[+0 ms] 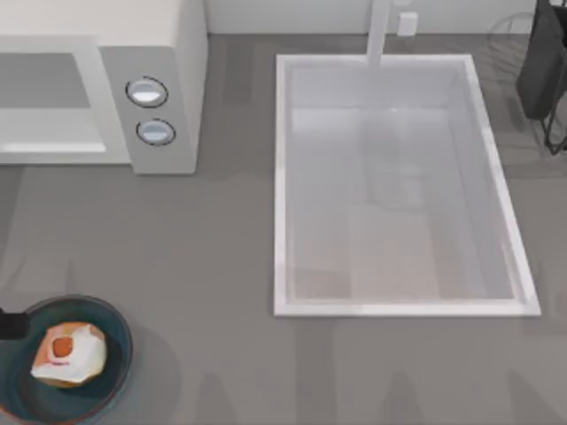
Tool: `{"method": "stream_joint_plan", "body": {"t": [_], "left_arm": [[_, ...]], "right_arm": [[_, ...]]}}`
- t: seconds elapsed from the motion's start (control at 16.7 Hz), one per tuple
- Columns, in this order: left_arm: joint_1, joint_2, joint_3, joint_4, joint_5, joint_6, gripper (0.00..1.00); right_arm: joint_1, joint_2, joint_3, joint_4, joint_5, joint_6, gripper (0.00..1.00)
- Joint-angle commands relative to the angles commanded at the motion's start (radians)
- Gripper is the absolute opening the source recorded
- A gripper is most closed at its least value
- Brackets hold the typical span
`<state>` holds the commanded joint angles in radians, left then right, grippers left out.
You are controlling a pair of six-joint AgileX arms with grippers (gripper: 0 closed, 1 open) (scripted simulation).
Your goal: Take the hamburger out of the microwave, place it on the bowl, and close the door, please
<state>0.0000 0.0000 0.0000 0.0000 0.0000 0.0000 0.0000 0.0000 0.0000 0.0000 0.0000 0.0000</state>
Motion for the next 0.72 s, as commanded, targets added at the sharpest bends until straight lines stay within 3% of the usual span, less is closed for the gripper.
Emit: {"method": "stream_joint_plan", "body": {"t": [0.3, 0.72], "left_arm": [[0.000, 0.000, 0.000, 0.000, 0.000, 0.000, 0.02], [0.000, 0.000, 0.000, 0.000, 0.000, 0.000, 0.00]], "right_arm": [[0.000, 0.000, 0.000, 0.000, 0.000, 0.000, 1.00], [0.000, 0.000, 0.000, 0.000, 0.000, 0.000, 1.00]]}}
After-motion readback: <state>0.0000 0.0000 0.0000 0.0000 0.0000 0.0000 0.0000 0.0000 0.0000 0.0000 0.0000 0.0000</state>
